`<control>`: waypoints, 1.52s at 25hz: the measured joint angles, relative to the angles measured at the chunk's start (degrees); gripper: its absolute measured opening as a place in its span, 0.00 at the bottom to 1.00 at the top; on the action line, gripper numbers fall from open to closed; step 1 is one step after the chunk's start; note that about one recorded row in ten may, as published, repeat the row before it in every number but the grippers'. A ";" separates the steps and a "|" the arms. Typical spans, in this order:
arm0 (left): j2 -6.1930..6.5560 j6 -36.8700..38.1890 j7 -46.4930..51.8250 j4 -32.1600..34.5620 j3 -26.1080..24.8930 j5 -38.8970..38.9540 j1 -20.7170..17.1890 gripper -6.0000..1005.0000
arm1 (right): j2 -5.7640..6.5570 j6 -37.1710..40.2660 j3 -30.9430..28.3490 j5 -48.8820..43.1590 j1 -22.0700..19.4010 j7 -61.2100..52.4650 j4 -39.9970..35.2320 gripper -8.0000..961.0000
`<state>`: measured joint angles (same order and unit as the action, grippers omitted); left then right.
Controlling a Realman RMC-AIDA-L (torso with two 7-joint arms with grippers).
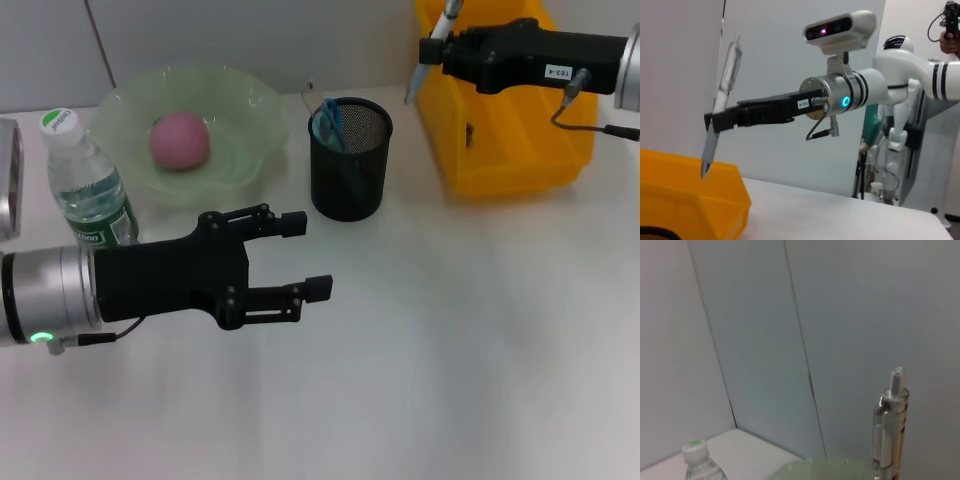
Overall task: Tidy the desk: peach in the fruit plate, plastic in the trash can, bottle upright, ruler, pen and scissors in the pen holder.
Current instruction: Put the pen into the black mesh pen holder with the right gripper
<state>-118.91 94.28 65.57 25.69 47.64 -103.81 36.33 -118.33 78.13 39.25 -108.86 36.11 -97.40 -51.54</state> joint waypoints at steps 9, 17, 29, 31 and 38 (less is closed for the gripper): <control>0.00 -4.06 -8.54 -3.21 0.00 0.33 -0.69 0.80 | 0.61 -5.12 1.76 -6.79 4.42 -5.26 3.17 0.25; 0.13 -4.57 -8.97 -3.40 0.14 0.00 -0.83 0.80 | 0.71 -7.44 6.32 -13.12 7.82 -8.81 3.21 0.26; 0.27 -4.57 -7.61 -4.03 0.17 -0.08 -0.96 0.80 | -0.53 -15.52 13.72 -19.85 11.78 -13.67 3.82 0.28; 0.27 -4.57 -7.50 -4.03 0.17 -0.08 -0.97 0.80 | -0.61 -17.68 15.81 -19.68 11.65 -13.85 4.17 0.28; 0.26 -4.50 -6.30 -4.07 0.17 0.01 -1.01 0.80 | -0.85 -22.08 18.01 -19.36 11.88 -13.98 6.18 0.29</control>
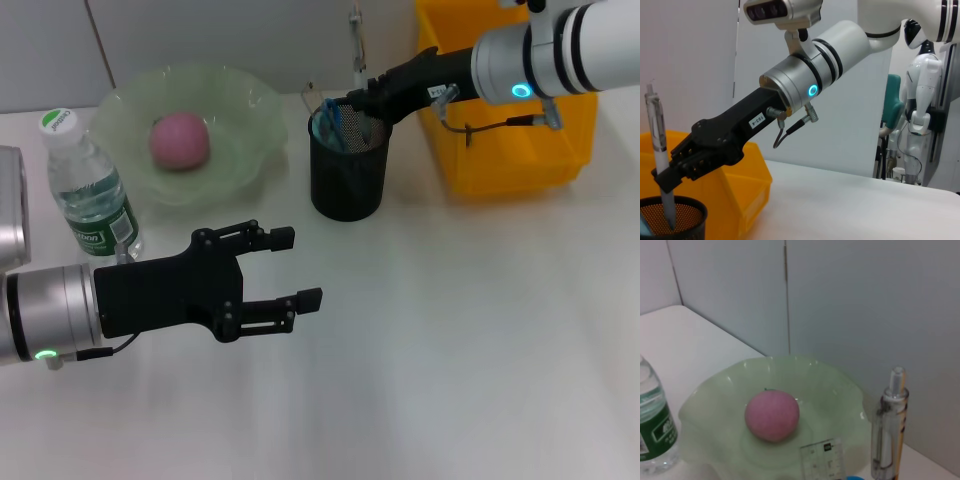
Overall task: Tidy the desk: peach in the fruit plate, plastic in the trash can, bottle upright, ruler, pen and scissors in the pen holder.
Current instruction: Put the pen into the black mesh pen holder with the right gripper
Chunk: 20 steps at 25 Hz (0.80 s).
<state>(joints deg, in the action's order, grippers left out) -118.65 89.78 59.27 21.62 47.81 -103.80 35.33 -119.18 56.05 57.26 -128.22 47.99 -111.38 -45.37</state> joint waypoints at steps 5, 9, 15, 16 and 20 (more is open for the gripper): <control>-0.08 -0.10 0.06 0.00 0.00 0.09 0.00 0.80 | -0.05 -3.14 1.70 0.15 0.25 0.11 1.09 0.29; -0.16 -0.13 0.14 0.00 0.00 0.17 0.00 0.80 | -0.08 -4.90 3.47 1.30 0.49 0.03 2.16 0.30; -0.18 -0.23 0.49 0.00 -0.04 0.25 0.00 0.80 | -0.09 -5.37 4.49 1.51 0.67 -0.01 2.31 0.31; -0.18 -0.25 0.80 0.00 -0.11 0.27 0.01 0.80 | -0.08 -5.51 4.51 1.53 0.48 -0.13 2.31 0.31; -0.18 -0.31 0.92 0.00 -0.30 0.27 0.00 0.80 | -0.08 -5.70 4.53 1.55 0.26 -0.37 2.31 0.31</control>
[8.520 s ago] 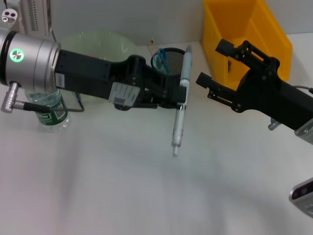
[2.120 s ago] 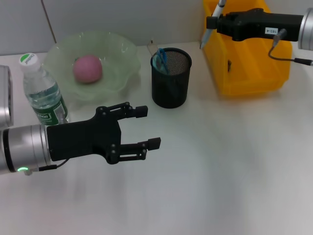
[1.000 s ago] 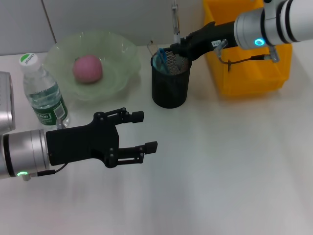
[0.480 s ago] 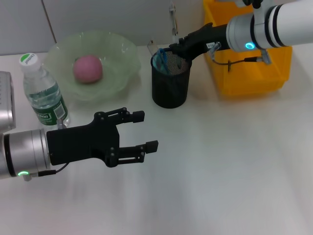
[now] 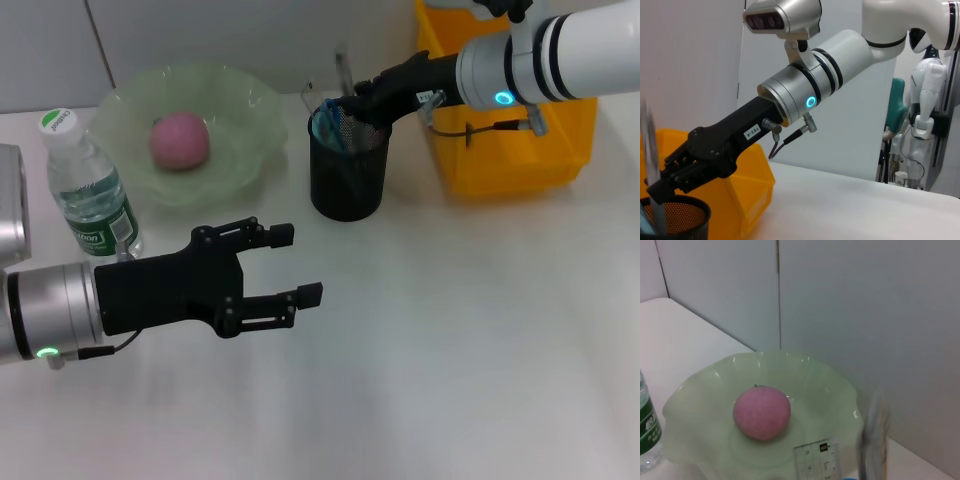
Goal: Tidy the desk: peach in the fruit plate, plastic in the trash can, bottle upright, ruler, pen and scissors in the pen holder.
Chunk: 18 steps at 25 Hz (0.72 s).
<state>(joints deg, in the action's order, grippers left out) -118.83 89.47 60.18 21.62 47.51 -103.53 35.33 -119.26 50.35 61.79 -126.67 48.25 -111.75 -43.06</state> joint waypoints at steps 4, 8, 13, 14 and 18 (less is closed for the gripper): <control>0.03 -0.01 0.05 0.00 -0.12 0.00 0.06 0.80 | 0.00 -0.04 0.00 0.02 -0.05 -0.10 0.00 0.32; 0.10 -0.01 0.35 0.01 -0.14 0.00 0.25 0.80 | 0.00 -0.08 -0.26 0.08 -0.05 -1.04 -0.23 0.38; 0.17 0.00 0.84 0.18 -0.01 0.00 0.41 0.80 | 0.23 0.43 -0.54 3.56 -1.53 -2.45 -2.23 0.53; 0.18 0.00 0.85 0.22 0.02 0.00 0.41 0.80 | 0.20 0.62 -0.43 4.05 -2.30 -2.46 -3.25 0.58; 0.18 -0.04 0.86 0.23 0.06 0.00 0.37 0.80 | 0.07 4.00 -0.32 8.90 -7.58 -2.10 -8.43 0.76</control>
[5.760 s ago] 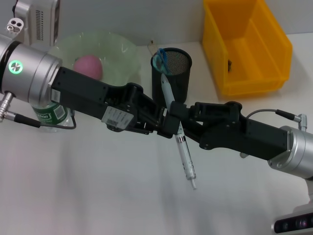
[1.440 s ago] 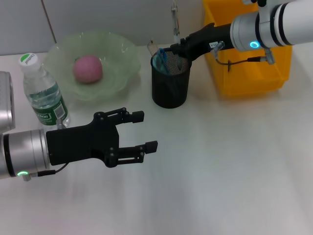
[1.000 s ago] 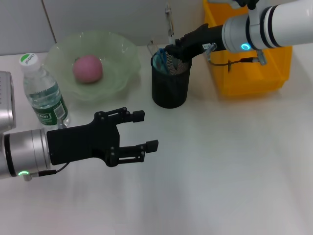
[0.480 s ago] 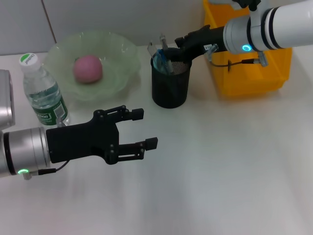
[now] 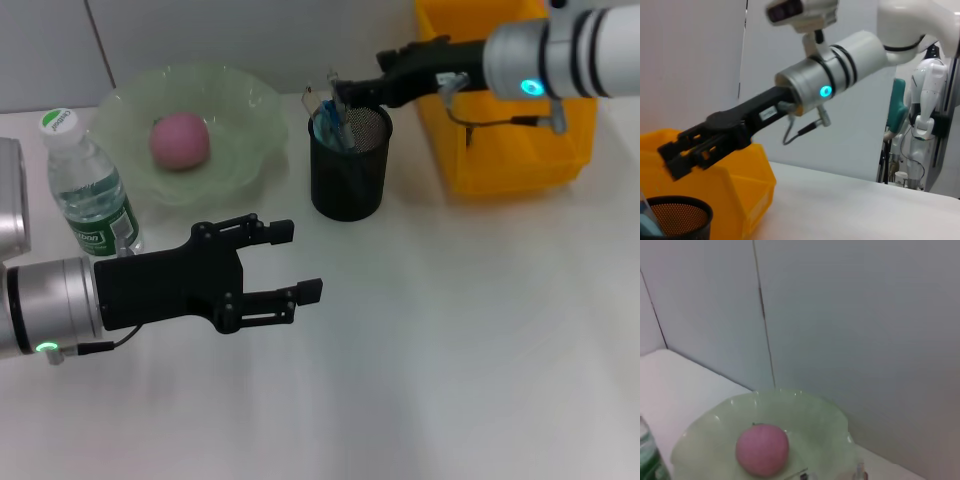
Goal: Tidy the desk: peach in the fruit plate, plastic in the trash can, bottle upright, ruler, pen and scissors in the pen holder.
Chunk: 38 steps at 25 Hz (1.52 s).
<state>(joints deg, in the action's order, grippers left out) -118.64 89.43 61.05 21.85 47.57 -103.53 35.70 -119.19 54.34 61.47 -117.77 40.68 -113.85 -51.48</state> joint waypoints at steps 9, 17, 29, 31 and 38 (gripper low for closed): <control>0.07 -0.18 1.45 -0.17 -0.08 -0.01 -0.79 0.80 | 0.60 16.75 -8.73 15.88 -12.70 6.33 -4.17 0.82; 0.08 0.01 3.51 -0.20 0.10 -0.06 -1.52 0.80 | 4.89 44.51 -25.01 15.94 -17.96 15.63 4.89 0.82; 0.44 0.43 9.92 0.25 3.86 -0.55 -2.65 0.80 | 8.17 52.68 -25.19 2.27 -19.65 28.29 10.83 0.82; 0.57 0.45 10.86 0.40 3.91 -0.64 -2.74 0.80 | 7.96 52.51 -25.29 1.51 -19.59 29.09 10.80 0.82; 0.49 0.12 11.74 2.02 4.62 -4.92 -1.84 0.80 | 6.58 50.35 -25.56 1.20 -19.36 29.66 10.71 0.82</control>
<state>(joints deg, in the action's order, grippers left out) -118.16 89.55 72.79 23.87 52.19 -108.45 33.87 -112.61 104.70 35.92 -116.57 21.31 -84.19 -40.77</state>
